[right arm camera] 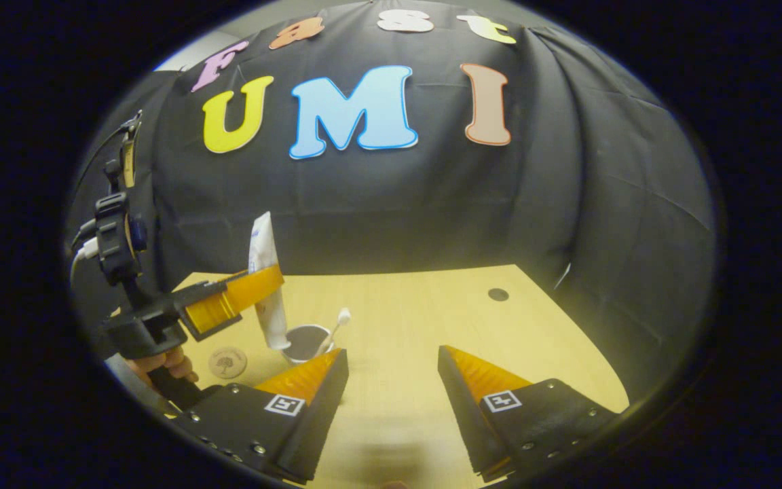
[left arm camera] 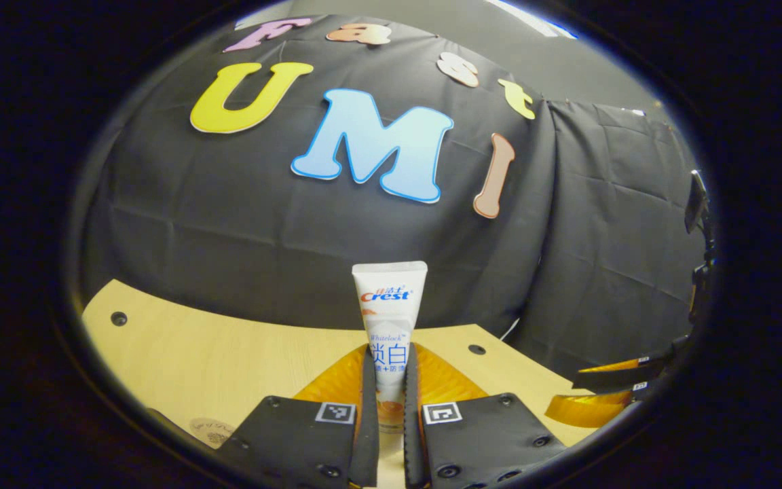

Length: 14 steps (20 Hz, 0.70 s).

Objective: Put the toothbrush and toothpaste on the desktop into the cup, then pick up the cup and place it on the coaster on the desktop.

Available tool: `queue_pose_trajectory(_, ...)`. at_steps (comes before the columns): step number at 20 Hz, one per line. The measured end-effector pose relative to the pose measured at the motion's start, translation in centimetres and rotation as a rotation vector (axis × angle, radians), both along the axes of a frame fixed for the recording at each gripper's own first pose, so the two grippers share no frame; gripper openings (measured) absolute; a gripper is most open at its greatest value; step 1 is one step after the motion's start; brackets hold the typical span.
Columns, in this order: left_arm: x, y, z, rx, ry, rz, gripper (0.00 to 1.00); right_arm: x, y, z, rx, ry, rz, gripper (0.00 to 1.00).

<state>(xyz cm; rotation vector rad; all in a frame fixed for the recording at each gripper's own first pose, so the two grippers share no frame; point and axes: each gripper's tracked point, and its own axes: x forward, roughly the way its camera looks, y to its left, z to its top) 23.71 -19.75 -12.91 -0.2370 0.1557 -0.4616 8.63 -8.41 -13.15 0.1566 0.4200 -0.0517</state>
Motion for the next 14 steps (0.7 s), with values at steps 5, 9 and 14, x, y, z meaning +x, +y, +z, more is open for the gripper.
queue_pose_trajectory(5, 2.1, -0.5, -2.1, -0.037, 0.013, 0.01, 0.22, -1.8, -2.0, -1.3, -0.015, 0.058, -0.062, 0.8)
queue_pose_trajectory(9, 3.0, -0.7, -3.4, -0.025, 0.011, 0.023, 0.24, -2.4, -2.2, -2.1, -0.01, 0.088, -0.075, 0.8)
queue_pose_trajectory(14, 3.0, -0.8, -4.8, -0.008, 0.007, 0.029, 0.19, -2.6, -1.2, -2.7, -0.007, 0.115, -0.049, 0.8)
